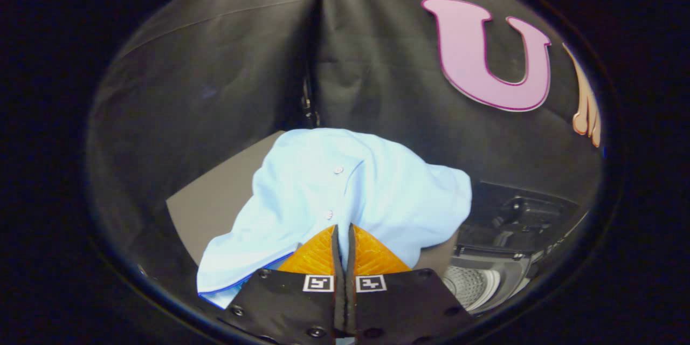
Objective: Put the clothes into the washing machine and then close the washing machine lid.
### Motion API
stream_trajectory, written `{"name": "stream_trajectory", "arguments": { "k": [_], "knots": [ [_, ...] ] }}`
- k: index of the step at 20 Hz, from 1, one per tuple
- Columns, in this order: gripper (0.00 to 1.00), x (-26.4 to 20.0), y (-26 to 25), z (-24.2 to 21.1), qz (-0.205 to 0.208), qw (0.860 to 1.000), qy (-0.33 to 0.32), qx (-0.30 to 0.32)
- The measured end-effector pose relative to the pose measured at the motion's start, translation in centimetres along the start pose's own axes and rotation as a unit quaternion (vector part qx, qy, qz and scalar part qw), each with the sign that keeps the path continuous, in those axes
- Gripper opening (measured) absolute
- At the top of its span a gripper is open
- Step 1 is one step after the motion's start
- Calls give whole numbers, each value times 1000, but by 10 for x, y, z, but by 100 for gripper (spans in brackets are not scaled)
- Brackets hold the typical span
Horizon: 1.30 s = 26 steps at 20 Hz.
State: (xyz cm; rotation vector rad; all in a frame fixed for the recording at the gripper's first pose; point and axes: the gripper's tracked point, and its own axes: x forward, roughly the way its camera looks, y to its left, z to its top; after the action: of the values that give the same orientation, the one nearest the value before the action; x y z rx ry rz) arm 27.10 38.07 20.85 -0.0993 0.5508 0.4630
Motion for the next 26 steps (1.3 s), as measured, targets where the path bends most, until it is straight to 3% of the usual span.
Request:
{"name": "stream_trajectory", "arguments": {
  "k": [10, 18, 23, 26],
  "knots": [
    [1, -36, -170, -13, -161, 985, -17, 54],
    [1, -39, -227, -31, -243, 970, 9, 28],
    [3, -33, -242, -53, -250, 966, 31, 54],
    [3, -37, -258, -61, -279, 958, 41, 44]
  ]
}}
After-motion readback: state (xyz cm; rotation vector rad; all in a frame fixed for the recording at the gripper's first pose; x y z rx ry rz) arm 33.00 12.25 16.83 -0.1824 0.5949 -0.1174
